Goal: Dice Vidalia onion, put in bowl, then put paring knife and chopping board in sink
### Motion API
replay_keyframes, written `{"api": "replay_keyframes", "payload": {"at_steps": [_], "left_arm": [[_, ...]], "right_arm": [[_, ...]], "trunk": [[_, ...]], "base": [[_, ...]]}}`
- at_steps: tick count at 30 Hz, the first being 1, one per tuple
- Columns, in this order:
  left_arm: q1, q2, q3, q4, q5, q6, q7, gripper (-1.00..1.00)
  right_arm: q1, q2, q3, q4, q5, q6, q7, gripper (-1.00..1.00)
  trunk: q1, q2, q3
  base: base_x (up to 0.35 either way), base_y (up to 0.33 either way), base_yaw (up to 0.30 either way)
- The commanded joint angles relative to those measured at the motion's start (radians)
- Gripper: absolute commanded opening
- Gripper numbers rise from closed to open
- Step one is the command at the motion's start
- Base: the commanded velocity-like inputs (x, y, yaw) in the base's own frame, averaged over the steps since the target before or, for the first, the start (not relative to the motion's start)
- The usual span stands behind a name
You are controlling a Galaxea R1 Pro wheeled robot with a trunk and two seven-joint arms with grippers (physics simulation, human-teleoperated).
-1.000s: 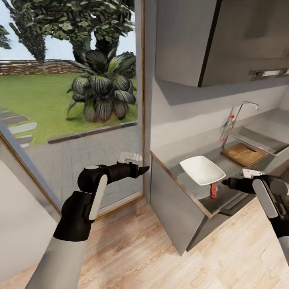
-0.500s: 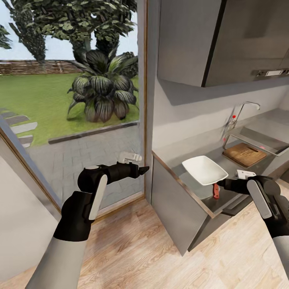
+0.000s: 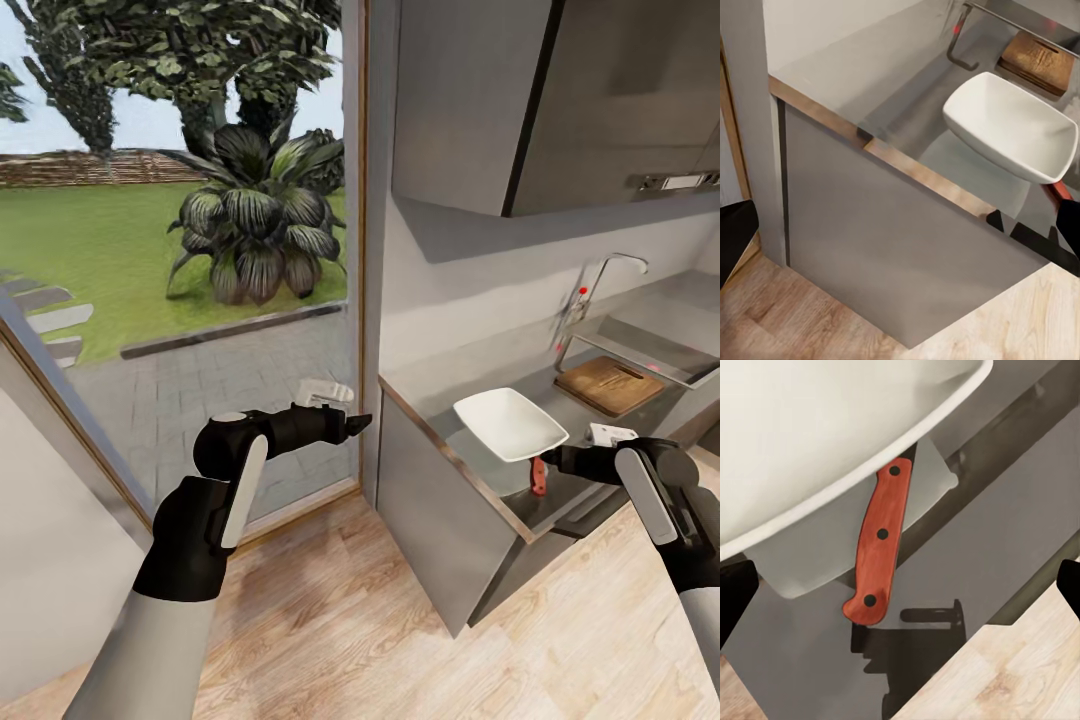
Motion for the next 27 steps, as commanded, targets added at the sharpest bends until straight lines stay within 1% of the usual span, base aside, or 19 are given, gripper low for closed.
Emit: {"api": "replay_keyframes", "payload": {"at_steps": [1,27], "left_arm": [[-0.001,0.000,0.000,-0.001,0.002,0.006,-0.001,1.00],[-0.001,0.000,0.000,-0.001,0.002,0.005,-0.001,1.00]], "right_arm": [[-0.001,0.000,0.000,-0.001,-0.011,0.003,-0.010,1.00],[-0.001,0.000,0.001,-0.001,-0.011,0.003,-0.010,1.00]], "trunk": [[0.001,-0.002,-0.002],[0.001,-0.002,-0.028]], "base": [[0.000,0.000,0.000],[0.000,0.000,0.000]]}}
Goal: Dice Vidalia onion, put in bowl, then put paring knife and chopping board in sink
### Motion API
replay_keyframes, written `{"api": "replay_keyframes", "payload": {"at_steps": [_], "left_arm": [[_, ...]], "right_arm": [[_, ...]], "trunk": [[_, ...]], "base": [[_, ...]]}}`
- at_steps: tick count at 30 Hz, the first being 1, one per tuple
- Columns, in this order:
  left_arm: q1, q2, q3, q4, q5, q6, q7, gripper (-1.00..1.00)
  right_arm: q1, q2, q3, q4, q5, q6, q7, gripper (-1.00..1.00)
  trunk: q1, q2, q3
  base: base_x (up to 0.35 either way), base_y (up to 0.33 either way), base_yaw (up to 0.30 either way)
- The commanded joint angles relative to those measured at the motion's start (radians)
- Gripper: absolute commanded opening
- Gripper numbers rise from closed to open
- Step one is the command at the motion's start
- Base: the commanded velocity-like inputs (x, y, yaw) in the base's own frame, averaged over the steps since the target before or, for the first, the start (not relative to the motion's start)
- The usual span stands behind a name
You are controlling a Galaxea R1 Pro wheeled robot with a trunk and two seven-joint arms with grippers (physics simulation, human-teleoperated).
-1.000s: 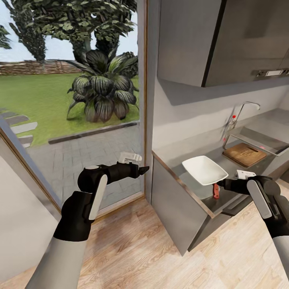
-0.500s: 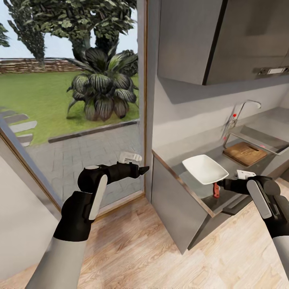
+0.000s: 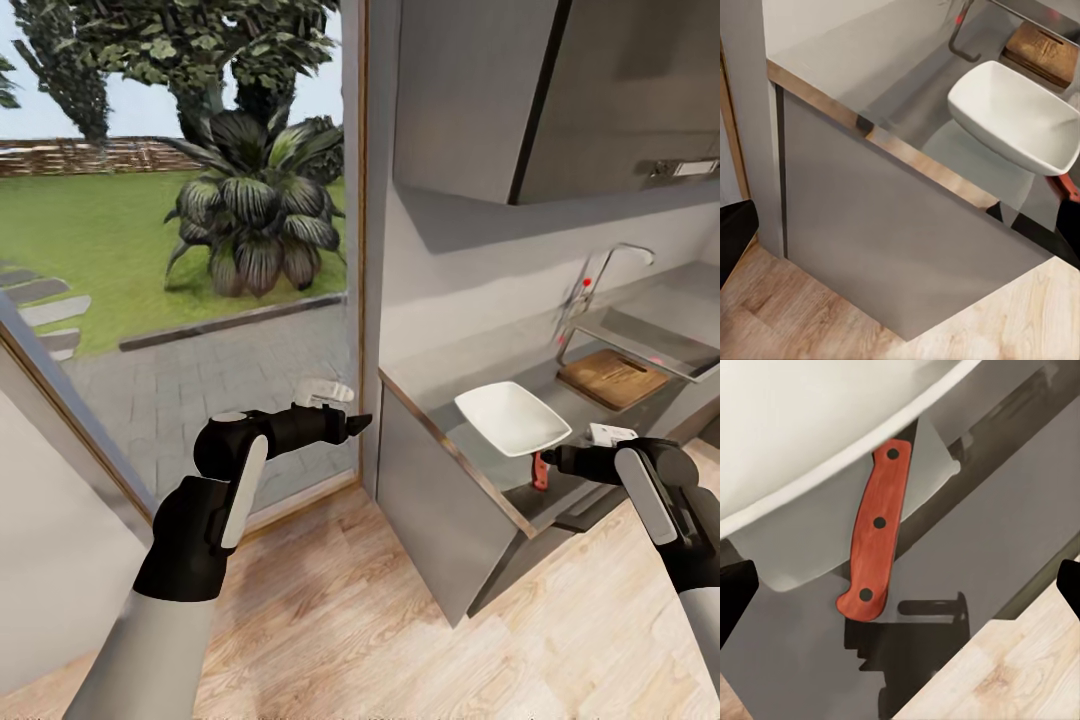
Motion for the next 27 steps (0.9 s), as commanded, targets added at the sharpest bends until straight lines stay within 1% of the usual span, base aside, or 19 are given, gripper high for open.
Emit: {"api": "replay_keyframes", "payload": {"at_steps": [1,27], "left_arm": [[-0.001,0.000,0.001,-0.001,0.002,0.006,-0.001,1.00],[-0.001,0.000,0.001,-0.001,0.002,0.006,-0.001,1.00]], "right_arm": [[-0.001,0.000,0.000,-0.001,-0.011,0.003,-0.009,1.00],[-0.001,-0.001,0.000,-0.001,-0.011,0.003,-0.009,1.00]], "trunk": [[0.001,-0.002,-0.003],[0.001,-0.002,-0.031]], "base": [[0.000,0.000,0.000],[0.000,0.000,0.000]]}}
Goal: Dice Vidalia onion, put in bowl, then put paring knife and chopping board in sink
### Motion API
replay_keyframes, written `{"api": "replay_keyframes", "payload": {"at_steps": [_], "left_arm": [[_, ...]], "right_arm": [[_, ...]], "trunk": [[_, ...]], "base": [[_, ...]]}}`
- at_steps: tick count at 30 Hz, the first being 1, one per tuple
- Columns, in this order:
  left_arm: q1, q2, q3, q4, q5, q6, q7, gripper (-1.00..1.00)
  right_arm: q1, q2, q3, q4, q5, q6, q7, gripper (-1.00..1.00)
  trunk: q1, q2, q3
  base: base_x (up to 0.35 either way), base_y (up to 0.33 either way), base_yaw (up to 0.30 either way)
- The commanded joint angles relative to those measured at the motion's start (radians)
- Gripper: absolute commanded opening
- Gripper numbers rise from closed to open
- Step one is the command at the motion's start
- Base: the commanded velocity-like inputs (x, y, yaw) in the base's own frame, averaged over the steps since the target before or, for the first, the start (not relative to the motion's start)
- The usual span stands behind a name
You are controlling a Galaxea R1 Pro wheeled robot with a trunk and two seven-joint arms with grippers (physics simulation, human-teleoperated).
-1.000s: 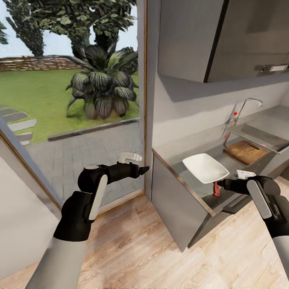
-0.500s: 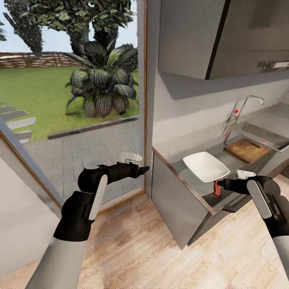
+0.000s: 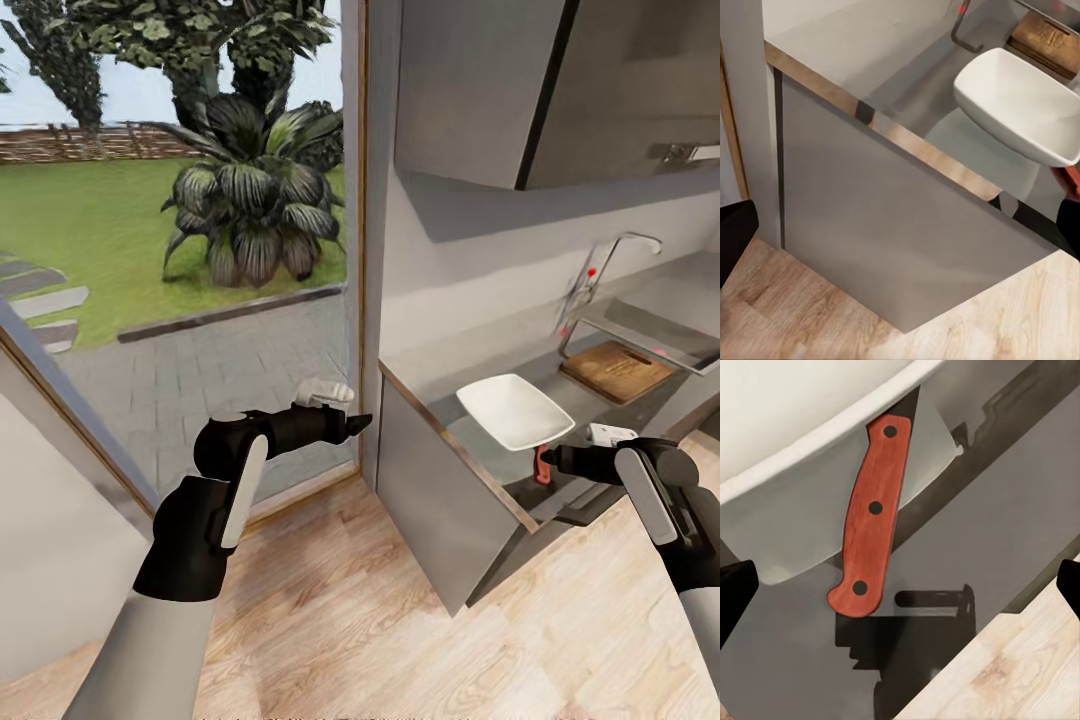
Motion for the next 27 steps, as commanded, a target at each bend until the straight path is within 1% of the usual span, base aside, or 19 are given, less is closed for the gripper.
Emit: {"api": "replay_keyframes", "payload": {"at_steps": [1,27], "left_arm": [[-0.001,0.000,0.001,-0.001,0.002,0.007,-0.001,1.00],[-0.001,-0.001,0.001,-0.001,0.002,0.006,-0.001,1.00]], "right_arm": [[-0.001,0.000,0.000,-0.001,-0.011,0.003,-0.009,1.00],[-0.001,0.000,0.000,-0.001,-0.011,0.003,-0.009,1.00]], "trunk": [[0.001,-0.002,-0.003],[0.001,-0.002,-0.026]], "base": [[0.000,0.000,0.000],[0.000,0.000,0.000]]}}
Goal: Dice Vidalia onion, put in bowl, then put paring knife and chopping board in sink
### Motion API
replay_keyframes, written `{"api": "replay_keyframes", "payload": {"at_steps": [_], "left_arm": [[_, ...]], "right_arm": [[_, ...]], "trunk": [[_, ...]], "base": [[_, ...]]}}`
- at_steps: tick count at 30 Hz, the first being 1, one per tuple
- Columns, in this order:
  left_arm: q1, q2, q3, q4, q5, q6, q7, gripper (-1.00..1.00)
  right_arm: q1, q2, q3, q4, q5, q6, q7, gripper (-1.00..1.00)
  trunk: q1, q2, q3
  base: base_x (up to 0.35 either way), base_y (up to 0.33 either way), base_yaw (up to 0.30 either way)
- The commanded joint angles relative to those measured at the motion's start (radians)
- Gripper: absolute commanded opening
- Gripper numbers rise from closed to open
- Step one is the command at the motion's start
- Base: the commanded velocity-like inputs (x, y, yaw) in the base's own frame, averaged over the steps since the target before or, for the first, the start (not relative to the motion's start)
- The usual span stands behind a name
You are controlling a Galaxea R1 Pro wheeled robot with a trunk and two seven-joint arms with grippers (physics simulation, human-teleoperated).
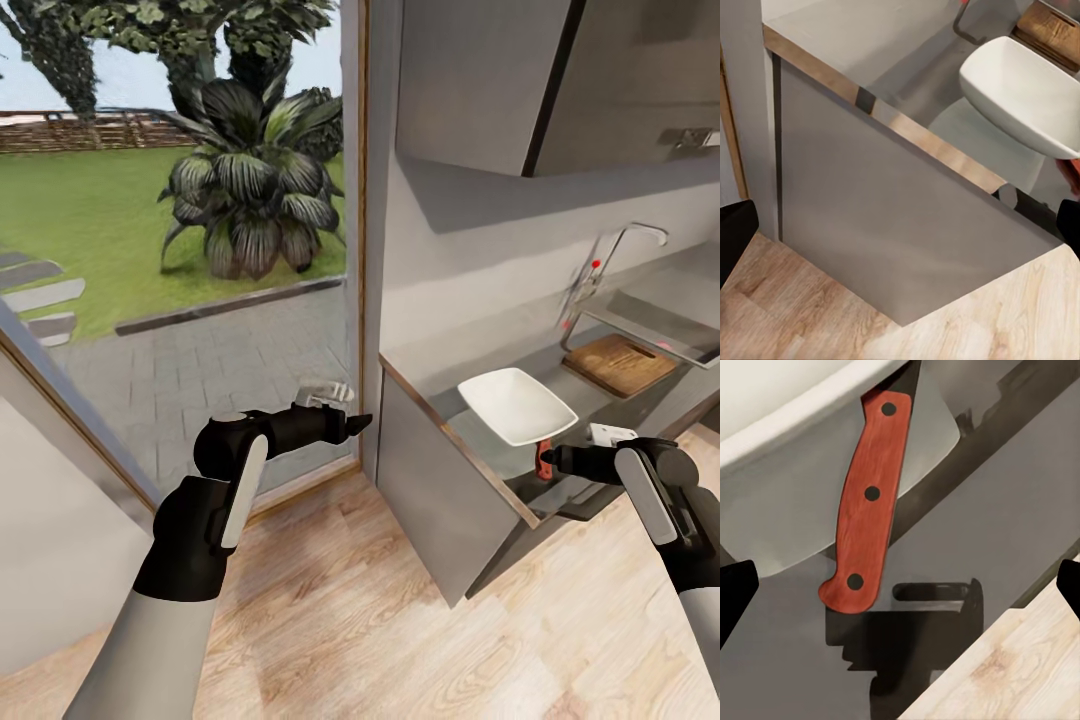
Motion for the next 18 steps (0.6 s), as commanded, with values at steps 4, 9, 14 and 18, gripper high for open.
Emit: {"api": "replay_keyframes", "payload": {"at_steps": [4,9,14,18], "left_arm": [[-0.001,0.000,0.001,-0.001,0.002,0.006,-0.001,1.00],[0.000,0.000,0.001,-0.001,0.002,0.006,-0.001,1.00],[-0.001,0.000,0.000,-0.001,0.002,0.006,-0.001,1.00],[-0.001,-0.001,0.001,-0.001,0.002,0.007,-0.001,1.00]], "right_arm": [[-0.001,-0.001,0.000,-0.001,-0.011,0.003,-0.009,1.00],[-0.001,0.000,0.000,-0.001,-0.011,0.003,-0.009,1.00],[-0.001,0.000,0.000,0.000,-0.011,0.003,-0.009,1.00],[-0.001,0.000,0.000,-0.001,-0.011,0.003,-0.009,1.00]], "trunk": [[0.001,-0.002,-0.002],[0.001,-0.002,-0.007],[0.001,-0.002,-0.014],[0.001,-0.002,-0.016]], "base": [[0.000,0.000,0.000],[0.000,0.000,0.000],[0.000,0.000,0.000],[0.000,0.000,0.000]]}}
